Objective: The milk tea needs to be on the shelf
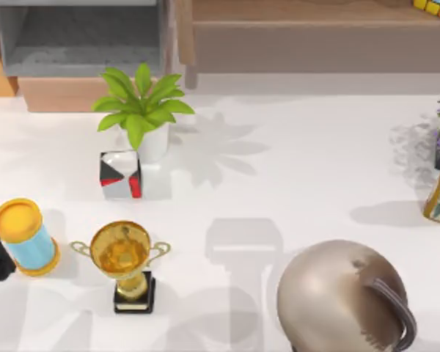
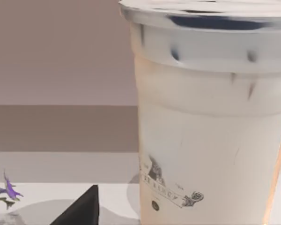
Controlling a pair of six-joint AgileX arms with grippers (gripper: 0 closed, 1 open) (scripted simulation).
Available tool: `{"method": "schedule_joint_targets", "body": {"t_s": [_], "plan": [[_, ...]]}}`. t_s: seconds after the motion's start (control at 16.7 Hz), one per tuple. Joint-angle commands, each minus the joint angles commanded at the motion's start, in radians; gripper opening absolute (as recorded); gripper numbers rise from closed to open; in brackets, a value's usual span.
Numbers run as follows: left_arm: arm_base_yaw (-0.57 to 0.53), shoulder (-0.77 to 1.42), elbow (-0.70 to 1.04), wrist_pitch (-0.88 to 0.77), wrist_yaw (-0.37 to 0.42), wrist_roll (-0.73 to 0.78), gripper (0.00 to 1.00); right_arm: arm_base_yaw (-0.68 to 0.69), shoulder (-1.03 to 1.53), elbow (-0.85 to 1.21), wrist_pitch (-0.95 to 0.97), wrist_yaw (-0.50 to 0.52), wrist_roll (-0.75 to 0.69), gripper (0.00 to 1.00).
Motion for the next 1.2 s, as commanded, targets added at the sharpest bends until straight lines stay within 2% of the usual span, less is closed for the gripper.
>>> {"method": "schedule_joint_targets", "body": {"t_s": [0.3, 0.78, 1.08, 1.2], "plan": [[0.000, 0.000, 0.000, 0.000, 0.000, 0.000, 1.00, 0.016, 0.008, 0.035, -0.028, 0.016, -0.001, 1.00], [0.000, 0.000, 0.000, 0.000, 0.000, 0.000, 1.00, 0.104, 0.083, 0.295, -0.213, 0.105, -0.002, 1.00], [0.000, 0.000, 0.000, 0.000, 0.000, 0.000, 1.00, 0.109, 0.087, 0.308, -0.223, 0.110, -0.002, 1.00], [0.000, 0.000, 0.000, 0.000, 0.000, 0.000, 1.00, 0.109, 0.087, 0.308, -0.223, 0.110, -0.002, 0.85]]}}
